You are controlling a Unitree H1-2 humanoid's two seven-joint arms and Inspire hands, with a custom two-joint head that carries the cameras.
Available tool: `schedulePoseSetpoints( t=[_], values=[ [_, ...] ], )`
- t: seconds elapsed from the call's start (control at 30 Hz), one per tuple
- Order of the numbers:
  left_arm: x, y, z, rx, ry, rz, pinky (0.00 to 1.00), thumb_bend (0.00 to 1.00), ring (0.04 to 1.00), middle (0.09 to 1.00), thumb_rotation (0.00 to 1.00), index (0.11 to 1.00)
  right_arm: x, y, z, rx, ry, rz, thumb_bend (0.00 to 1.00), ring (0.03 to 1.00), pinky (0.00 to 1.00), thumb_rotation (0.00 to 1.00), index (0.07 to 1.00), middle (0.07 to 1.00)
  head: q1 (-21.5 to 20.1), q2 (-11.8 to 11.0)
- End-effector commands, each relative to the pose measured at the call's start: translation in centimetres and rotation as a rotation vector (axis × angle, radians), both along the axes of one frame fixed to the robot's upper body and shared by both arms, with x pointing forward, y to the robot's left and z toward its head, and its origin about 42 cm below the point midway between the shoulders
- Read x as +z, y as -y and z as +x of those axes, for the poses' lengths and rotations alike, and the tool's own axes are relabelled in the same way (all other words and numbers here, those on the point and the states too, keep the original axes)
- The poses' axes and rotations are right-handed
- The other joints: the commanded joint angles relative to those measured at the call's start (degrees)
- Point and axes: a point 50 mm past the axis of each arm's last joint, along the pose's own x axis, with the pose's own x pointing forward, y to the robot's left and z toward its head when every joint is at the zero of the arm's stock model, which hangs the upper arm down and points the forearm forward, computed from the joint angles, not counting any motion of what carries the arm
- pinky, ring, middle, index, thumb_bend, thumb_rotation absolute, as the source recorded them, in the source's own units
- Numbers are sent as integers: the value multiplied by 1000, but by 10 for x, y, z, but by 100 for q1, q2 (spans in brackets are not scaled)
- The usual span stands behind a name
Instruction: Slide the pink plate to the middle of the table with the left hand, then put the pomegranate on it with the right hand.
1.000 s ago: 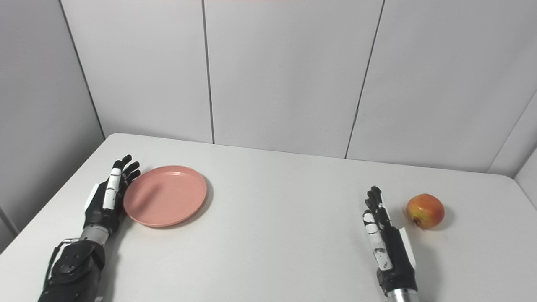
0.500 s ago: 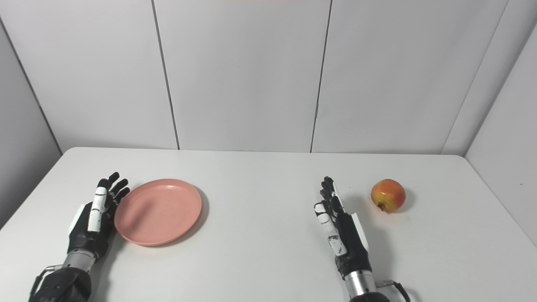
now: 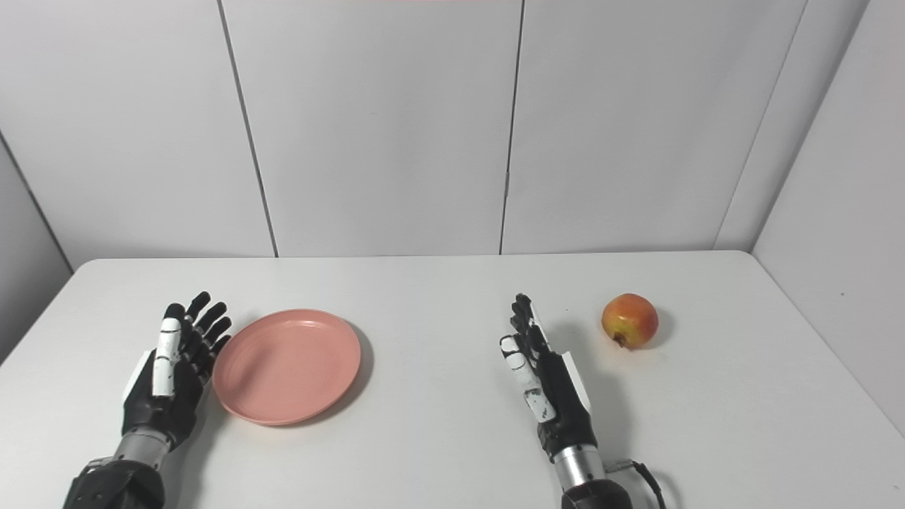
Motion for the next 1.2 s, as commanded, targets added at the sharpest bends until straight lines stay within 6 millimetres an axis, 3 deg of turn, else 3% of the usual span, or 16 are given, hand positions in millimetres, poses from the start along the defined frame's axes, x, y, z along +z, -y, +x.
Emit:
schedulePoseSetpoints(
  t=[0.0, 0.2, 0.73, 0.9, 1.17],
  values=[
    [19, 6, 6, -26, 63, 11, 958, 627, 959, 955, 1000, 952, -2, -5, 0, -8, -29, 27, 744, 1000, 1000, 895, 1000, 1000, 2, 13],
    [22, 18, 2, -52, 79, 1, 963, 608, 958, 947, 1000, 947, 1, -3, 2, -17, -58, 39, 740, 1000, 1000, 945, 1000, 1000, 26, 28],
    [20, 60, -11, -91, 61, 5, 958, 596, 961, 955, 1000, 946, 12, 16, 7, -12, -48, 80, 698, 1000, 1000, 974, 1000, 1000, 556, 90],
    [15, 69, -11, -91, 44, 23, 945, 600, 954, 952, 1000, 941, 17, 20, 5, -24, -43, 97, 629, 1000, 1000, 983, 1000, 1000, 712, 130],
    [13, 76, -13, -106, 39, 36, 948, 592, 963, 964, 1000, 954, 17, 23, 5, -40, -44, 104, 683, 1000, 1000, 942, 1000, 1000, 773, 176]
  ],
)
